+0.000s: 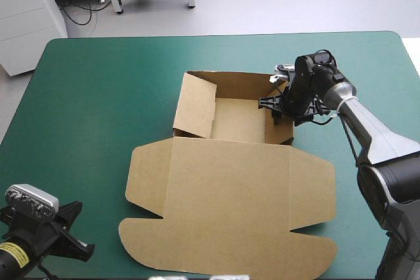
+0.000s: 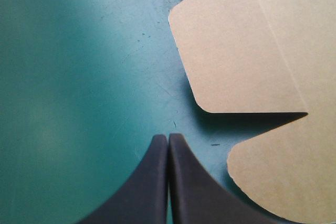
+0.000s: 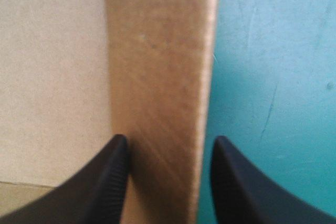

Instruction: Fold the box

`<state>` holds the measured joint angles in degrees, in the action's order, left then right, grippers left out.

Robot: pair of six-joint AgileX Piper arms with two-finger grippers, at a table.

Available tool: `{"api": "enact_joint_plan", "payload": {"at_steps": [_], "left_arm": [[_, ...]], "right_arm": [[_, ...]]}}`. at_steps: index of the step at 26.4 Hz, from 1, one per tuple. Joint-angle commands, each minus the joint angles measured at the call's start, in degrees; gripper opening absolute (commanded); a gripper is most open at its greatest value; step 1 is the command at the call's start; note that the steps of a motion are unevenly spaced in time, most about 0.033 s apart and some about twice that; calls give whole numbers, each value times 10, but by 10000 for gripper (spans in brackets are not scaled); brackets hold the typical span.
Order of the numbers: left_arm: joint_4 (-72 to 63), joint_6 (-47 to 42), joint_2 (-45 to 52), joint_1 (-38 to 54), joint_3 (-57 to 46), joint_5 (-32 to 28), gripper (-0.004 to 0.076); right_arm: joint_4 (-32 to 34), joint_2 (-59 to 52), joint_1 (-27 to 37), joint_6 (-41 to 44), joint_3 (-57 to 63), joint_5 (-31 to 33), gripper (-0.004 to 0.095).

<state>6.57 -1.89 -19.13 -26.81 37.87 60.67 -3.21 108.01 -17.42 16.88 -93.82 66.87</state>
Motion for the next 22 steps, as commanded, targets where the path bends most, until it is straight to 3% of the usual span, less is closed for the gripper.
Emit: {"api": "enact_joint_plan", "payload": {"at_steps": [1, 9, 15, 18, 22], "left_arm": [[4, 2, -6, -2, 13, -40, -32], [5, 2, -6, -2, 13, -38, -32], [4, 1, -6, -2, 13, -39, -32], [5, 6, -6, -2, 13, -39, -32], [4, 5, -6, -2, 13, -40, -32]], "right_arm": [[0, -29, 2, -8, -13, 13, 10], [3, -31, 2, -14, -23, 20, -23], [21, -40, 17, -37, -115, 46, -23], [32, -63, 65, -60, -179, 46, -23], [32, -105, 191, -89, -196, 46, -23]]}}
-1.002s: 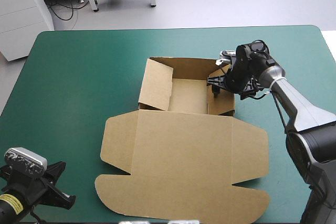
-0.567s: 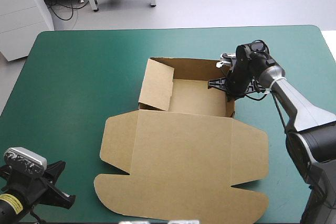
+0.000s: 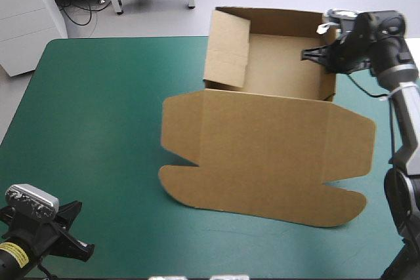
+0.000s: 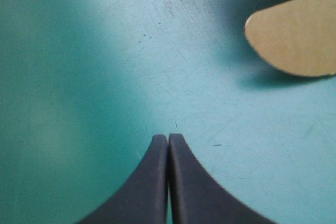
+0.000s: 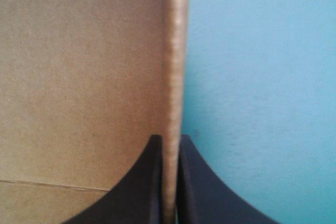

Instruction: Fold the box

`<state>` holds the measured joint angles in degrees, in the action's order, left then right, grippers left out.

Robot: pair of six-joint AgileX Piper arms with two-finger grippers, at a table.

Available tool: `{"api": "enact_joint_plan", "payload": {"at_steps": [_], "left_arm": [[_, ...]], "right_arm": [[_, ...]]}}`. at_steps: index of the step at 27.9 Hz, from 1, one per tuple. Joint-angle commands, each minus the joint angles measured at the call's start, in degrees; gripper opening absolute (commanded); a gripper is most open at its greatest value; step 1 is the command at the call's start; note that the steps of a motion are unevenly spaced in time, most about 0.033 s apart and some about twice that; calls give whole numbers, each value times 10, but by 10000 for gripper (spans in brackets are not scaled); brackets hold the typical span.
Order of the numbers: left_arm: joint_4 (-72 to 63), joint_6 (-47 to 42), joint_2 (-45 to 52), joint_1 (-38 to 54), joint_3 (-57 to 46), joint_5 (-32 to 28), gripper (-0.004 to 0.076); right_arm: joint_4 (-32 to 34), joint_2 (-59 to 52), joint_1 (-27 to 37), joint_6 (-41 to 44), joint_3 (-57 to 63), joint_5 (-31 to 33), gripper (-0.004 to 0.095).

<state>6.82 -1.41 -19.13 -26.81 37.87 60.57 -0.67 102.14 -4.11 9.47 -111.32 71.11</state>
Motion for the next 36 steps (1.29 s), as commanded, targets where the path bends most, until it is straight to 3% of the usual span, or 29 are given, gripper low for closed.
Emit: {"api": "enact_joint_plan", "payload": {"at_steps": [1, 3, 11, 22, 26, 32, 36], "left_arm": [[3, 0, -6, -2, 13, -43, -32], [3, 0, -6, -2, 13, -49, -32], [7, 1, -7, -2, 13, -48, -32], [6, 1, -7, -2, 13, -47, -32], [0, 1, -7, -2, 13, -46, -32], [1, 1, -7, -2, 13, -46, -32], [6, 1, -7, -2, 13, -45, -32]], "right_arm": [[7, -52, 96, -18, -21, 4, -23], [7, -53, 160, -42, -21, 4, -23], [10, -12, 303, -103, -21, 1, -23], [7, 78, 365, -162, -21, 3, 21], [7, 96, 370, -165, -21, 3, 190], [16, 101, 375, -172, -21, -1, 617], [38, 101, 377, -162, -21, 4, 673]]}}
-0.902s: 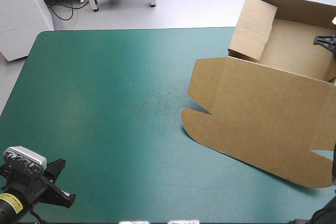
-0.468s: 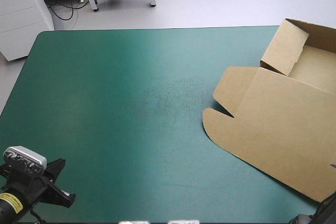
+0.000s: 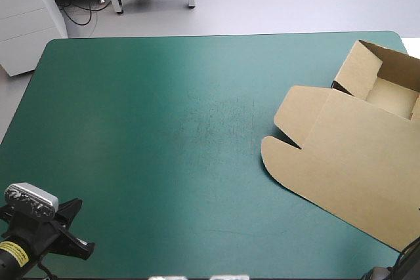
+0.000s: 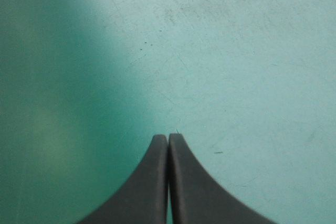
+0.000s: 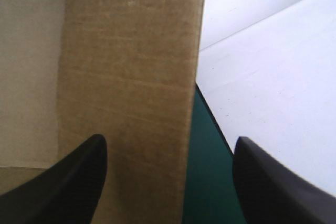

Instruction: Fold the box

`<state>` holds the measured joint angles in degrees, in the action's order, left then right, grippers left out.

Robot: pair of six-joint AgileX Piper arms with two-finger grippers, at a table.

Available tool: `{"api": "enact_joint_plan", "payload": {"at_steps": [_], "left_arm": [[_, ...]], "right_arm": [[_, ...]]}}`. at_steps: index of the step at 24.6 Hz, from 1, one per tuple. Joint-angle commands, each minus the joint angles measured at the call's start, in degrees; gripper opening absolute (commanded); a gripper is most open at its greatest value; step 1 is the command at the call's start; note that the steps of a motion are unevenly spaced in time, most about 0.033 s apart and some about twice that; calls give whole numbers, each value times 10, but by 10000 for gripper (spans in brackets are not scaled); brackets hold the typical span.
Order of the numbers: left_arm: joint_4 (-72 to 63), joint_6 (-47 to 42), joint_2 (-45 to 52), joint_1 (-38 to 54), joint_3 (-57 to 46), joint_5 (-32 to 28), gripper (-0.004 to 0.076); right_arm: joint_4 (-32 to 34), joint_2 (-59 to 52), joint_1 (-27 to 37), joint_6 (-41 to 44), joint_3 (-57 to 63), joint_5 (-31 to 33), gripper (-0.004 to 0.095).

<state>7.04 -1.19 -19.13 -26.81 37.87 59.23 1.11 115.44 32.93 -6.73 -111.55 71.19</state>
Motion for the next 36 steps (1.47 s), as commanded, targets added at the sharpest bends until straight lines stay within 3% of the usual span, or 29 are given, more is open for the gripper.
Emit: {"api": "enact_joint_plan", "payload": {"at_steps": [1, 4, 5, 6, 7, 8, 11, 17, 27, 36], "left_arm": [[14, -1, -7, -2, 13, -31, -32], [20, -1, -7, -2, 13, -33, -32], [27, -1, -7, -2, 13, -33, -32], [30, -1, -7, -2, 13, -34, -32], [31, -1, -7, -2, 13, -38, -32], [28, -1, -7, -2, 13, -38, -32], [27, -24, -7, -2, 13, -40, -32], [27, -46, -7, -2, 13, -65, -32], [4, -47, -6, -2, 13, -90, -32], [-4, -31, -6, -2, -19, -127, -32]], "right_arm": [[14, -37, 7, 13, -18, 3, 671], [-25, -74, 7, -5, -18, 4, 602], [-43, -107, 7, -9, -18, 4, 440], [-52, -122, 7, -8, -18, 4, 347], [-86, -159, 5, -25, -18, 4, 83], [-124, -193, 0, -43, -18, 4, -7], [-192, -259, -27, -56, -18, 4, -4], [-175, -393, -174, -75, 93, -4, -4], [-180, -601, -365, -169, 369, -166, -4], [-205, -777, -387, -184, 587, -290, -23]]}}
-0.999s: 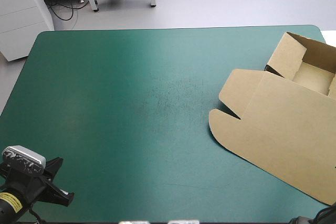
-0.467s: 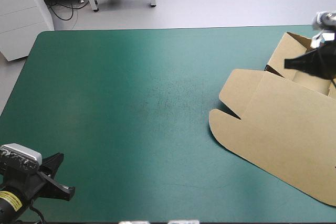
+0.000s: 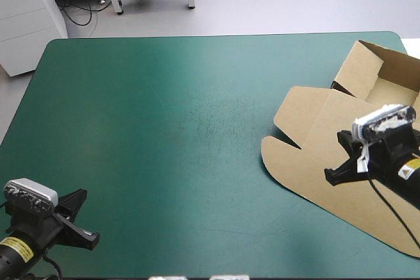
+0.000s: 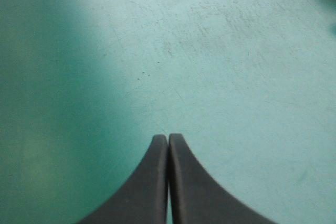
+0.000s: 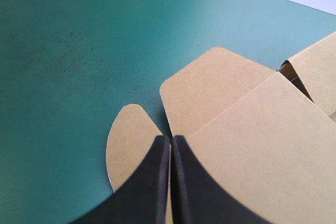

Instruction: Fold the box

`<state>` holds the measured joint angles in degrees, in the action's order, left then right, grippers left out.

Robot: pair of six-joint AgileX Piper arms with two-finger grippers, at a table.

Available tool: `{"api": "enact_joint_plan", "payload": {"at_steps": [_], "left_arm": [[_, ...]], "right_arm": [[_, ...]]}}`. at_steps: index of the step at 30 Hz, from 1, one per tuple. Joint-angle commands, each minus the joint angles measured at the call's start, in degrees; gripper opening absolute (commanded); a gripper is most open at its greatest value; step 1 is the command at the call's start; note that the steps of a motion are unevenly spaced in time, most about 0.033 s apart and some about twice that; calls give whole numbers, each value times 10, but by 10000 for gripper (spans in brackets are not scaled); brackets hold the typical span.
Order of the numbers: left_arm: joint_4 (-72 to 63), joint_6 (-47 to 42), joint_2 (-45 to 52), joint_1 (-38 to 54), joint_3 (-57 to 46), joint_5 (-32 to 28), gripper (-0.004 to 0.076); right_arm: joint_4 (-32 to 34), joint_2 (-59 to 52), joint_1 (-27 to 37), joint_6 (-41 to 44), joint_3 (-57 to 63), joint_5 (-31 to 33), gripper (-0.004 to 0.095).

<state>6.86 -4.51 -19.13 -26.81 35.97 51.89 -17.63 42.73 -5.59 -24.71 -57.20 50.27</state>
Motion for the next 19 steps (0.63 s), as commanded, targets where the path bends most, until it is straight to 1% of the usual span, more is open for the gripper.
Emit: {"api": "enact_joint_plan", "payload": {"at_steps": [1, 5, 9, 13, 19], "left_arm": [[-3, 3, -4, -2, -6, -59, -32], [-11, 3, 10, -2, -29, -92, -32], [-31, 18, 44, -2, -43, -92, -32], [-33, 42, 86, -2, -69, -93, -32], [-49, 50, 147, -2, -89, -91, -32]], "right_arm": [[-18, -65, -2, -4, 64, -92, -23], [-20, -141, -2, -4, 158, -137, -23], [-20, -225, -2, -4, 236, -168, -23], [-20, -292, -2, -2, 282, -169, -23], [-18, -368, -2, 6, 317, -142, -23]]}}
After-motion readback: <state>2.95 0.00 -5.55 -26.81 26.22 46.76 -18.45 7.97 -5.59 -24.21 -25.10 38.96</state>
